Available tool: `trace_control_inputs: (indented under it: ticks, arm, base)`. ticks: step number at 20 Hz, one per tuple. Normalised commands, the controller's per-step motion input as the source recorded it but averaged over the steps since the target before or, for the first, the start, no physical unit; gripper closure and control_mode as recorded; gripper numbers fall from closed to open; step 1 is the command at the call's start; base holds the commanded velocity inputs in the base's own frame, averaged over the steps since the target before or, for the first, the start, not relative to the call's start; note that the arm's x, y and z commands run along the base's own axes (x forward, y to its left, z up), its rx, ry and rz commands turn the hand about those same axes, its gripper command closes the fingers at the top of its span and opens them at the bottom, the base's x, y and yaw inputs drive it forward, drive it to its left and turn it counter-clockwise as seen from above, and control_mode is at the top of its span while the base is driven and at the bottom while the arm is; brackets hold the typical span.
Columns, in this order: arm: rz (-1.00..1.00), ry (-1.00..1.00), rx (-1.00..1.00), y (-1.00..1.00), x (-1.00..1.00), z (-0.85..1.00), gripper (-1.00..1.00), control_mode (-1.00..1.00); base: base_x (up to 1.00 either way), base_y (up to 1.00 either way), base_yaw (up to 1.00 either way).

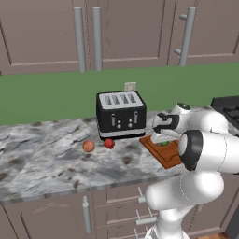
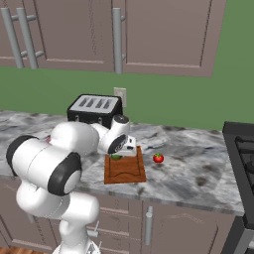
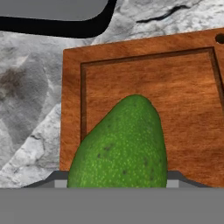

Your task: Place the avocado, onion, tomato, and bell pepper on the cutting board.

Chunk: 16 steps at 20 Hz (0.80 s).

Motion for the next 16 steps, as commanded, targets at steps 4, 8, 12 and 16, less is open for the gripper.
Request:
trace_control_inputs:
  ticks: [4, 8, 12, 16]
  arm:
    - [0.0, 0.01, 0.0, 0.0, 0.19, -0.28, 1.0, -1.0]
    - [0.0, 0.0, 0.0, 0.0, 0.16, -0.23, 1.0, -1.0]
    - [0.0, 0.0, 0.0, 0.0, 0.16, -0.21, 1.0, -1.0]
    - [0.0, 0.0, 0.0, 0.0, 0.09, -0.21, 1.0, -1.0]
  base:
    - [0.0, 0.0, 0.0]
    - [0.0, 0.0, 0.0]
    - [0.0, 0.0, 0.0]
    - [0.0, 0.0, 0.0]
